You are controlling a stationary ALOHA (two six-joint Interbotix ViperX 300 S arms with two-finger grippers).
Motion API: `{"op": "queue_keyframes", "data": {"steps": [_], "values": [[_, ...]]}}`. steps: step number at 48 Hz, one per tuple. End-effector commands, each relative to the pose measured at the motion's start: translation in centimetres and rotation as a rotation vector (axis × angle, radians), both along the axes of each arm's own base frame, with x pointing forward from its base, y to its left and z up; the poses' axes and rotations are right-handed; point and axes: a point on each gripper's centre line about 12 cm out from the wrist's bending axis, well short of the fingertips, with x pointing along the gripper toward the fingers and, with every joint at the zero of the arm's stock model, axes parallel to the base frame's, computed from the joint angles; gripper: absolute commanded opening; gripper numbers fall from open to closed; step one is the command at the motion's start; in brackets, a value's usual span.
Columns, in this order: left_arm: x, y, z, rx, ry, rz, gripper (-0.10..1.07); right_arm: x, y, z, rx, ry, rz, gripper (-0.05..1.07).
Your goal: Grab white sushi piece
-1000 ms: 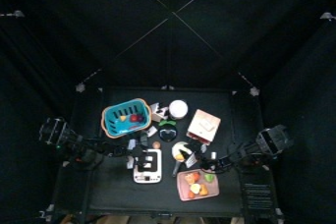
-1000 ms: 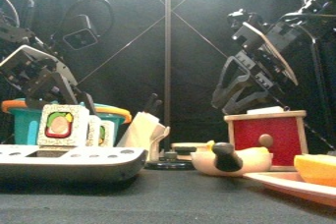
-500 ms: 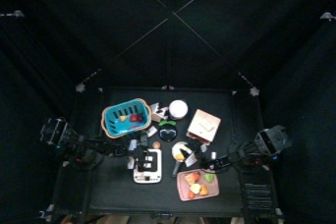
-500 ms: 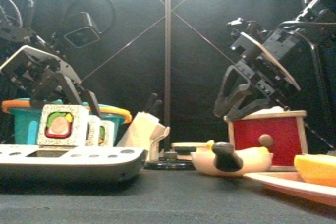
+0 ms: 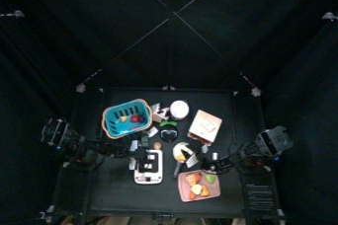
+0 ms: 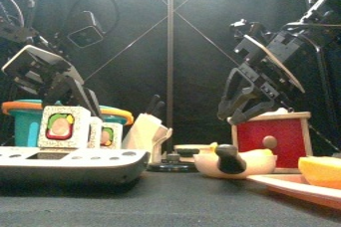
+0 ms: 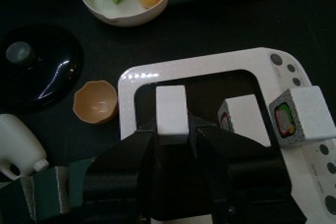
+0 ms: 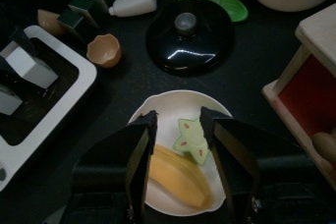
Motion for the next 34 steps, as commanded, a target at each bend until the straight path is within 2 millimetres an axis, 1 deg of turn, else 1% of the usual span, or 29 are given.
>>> {"op": "queue_keyframes", "data": {"steps": [1, 5, 17, 29, 34], "values": [[0.6, 0.0, 0.9, 0.001, -0.038, 0.002, 0.63, 0.4, 0.0, 1.0, 0.011, -0.031, -0.009, 0.79], [0.7, 0.1, 1.2, 0.0, -0.054, 0.005, 0.6, 0.4, 0.0, 0.9, 0.016, -0.026, -0.013, 0.79], [0.8, 0.2, 2.3, 0.0, -0.103, 0.013, 0.59, 0.4, 0.0, 0.8, 0.023, -0.023, -0.014, 0.79], [0.8, 0.2, 2.4, -0.002, -0.105, 0.013, 0.59, 0.5, 0.1, 0.8, 0.006, -0.025, 0.01, 0.79], [0.8, 0.2, 2.4, 0.0, -0.105, 0.011, 0.59, 1.1, 0.1, 1.3, -0.019, -0.043, 0.052, 0.79]]}}
